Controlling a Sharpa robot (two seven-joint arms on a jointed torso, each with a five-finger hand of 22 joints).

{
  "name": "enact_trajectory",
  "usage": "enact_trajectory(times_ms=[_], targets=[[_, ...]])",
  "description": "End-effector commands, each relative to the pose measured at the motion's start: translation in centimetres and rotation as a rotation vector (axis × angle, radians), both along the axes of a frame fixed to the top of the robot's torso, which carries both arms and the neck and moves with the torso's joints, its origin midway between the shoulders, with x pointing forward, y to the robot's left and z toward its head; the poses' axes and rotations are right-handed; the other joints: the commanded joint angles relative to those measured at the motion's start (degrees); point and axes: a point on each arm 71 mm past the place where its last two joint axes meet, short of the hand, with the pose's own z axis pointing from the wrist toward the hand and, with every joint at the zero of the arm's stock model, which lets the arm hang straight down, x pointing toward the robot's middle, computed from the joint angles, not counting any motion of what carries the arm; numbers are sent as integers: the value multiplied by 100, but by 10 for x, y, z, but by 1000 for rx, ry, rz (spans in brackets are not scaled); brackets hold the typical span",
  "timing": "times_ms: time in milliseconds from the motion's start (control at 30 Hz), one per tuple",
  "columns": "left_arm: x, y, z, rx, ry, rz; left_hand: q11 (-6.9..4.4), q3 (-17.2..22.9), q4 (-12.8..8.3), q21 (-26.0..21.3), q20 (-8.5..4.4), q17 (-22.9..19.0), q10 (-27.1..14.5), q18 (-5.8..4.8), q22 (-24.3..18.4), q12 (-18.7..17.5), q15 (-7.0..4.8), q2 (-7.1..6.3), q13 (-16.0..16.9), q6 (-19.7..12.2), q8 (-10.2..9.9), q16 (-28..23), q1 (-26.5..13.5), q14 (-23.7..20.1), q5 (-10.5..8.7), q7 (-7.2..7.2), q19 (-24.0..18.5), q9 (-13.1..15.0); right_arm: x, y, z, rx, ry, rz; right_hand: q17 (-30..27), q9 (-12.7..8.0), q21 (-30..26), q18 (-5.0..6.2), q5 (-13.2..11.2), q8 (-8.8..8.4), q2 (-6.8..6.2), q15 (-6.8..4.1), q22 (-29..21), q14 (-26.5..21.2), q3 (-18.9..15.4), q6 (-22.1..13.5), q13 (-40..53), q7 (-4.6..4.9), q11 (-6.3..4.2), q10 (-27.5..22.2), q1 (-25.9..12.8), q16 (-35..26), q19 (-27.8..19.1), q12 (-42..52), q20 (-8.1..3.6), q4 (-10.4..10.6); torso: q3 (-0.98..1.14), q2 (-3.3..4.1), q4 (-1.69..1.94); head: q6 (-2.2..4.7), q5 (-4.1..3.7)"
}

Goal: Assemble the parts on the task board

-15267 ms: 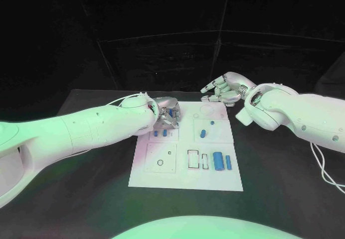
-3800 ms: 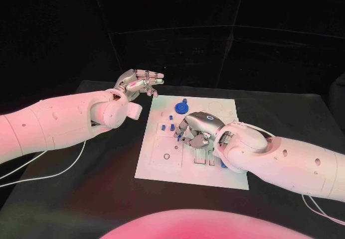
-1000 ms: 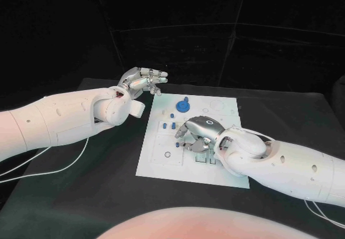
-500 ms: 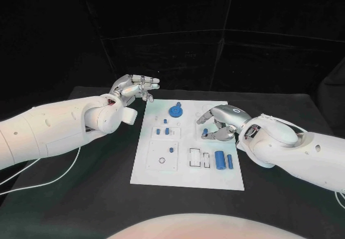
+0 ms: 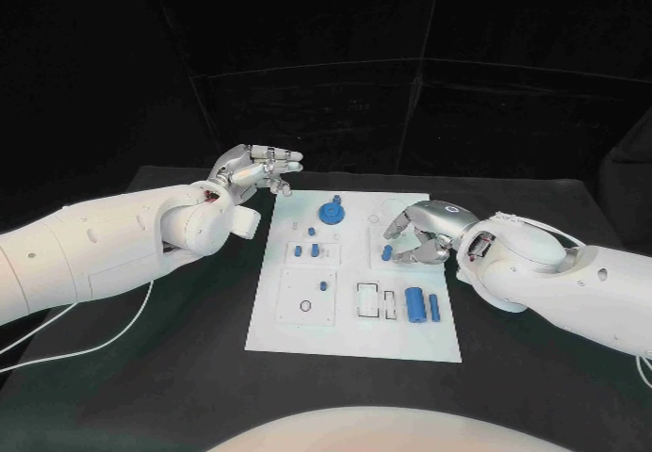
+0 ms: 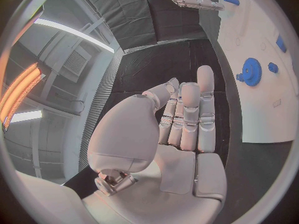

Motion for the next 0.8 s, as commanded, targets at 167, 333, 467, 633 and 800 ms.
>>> enact_trajectory(times_ms=[167, 333, 467, 633, 800], targets=[[0, -1, 1, -9, -2, -10, -3, -2, -21, -15, 5, -5, -27, 71, 7, 37, -2, -24, -5, -26, 4, -22, -46, -30, 27, -7, -49, -7, -1, 11, -4, -53, 42, 39, 92, 10, -18, 34, 27, 44, 163, 79, 8, 103, 46, 192, 3, 26, 3, 480, 99, 85, 57, 195, 51, 25, 1, 2, 3, -27, 21], [0, 0, 1, -9, -2, -10, -3, -2, -21, -15, 5, -5, -27, 71, 7, 37, -2, -24, -5, -26, 4, -22, -46, -30, 27, -7, -49, -7, -2, 16, -5, -62, 55, 55, 134, 9, 4, 33, 10, 46, 229, 62, 45, 110, 177, 323, -20, 48, -20, 736, 110, 142, 85, 185, 52, 60, -1, 4, -7, -41, 25], [0, -1, 1, -9, -2, -11, -3, -2, -21, -15, 5, -5, -27, 71, 7, 37, -2, -24, -5, -26, 4, -22, -46, -30, 27, -7, -49, -7, -1, 18, -6, -65, 59, 63, 153, 8, 20, 28, -36, 46, 263, 51, 73, 110, 293, 400, -24, 48, -32, 855, 126, 171, 104, 136, 40, 82, 1, 3, -9, -41, 32], [0, -1, 1, -10, -2, -11, -3, -2, -21, -15, 5, -5, -27, 71, 7, 37, -2, -24, -5, -26, 4, -22, -46, -30, 27, -7, -49, -7, -1, 20, -6, -62, 60, 68, 191, 7, 49, 18, -111, 45, 290, 40, 122, 116, 446, 480, -25, 43, -42, 953, 150, 214, 130, 64, 30, 100, 4, 2, -2, -52, 33], [0, 0, 1, -9, -1, -11, -3, -2, -21, -15, 5, -5, -27, 71, 7, 37, -2, -24, -5, -26, 4, -22, -46, -30, 27, -7, -49, -7, 2, 21, -4, -46, 28, 45, 286, 27, 160, -14, -465, 98, 439, -5, 310, 139, 887, 716, -15, 49, -64, 1200, 317, 319, 216, -18, -2, 63, 4, 1, -4, -60, 32]])
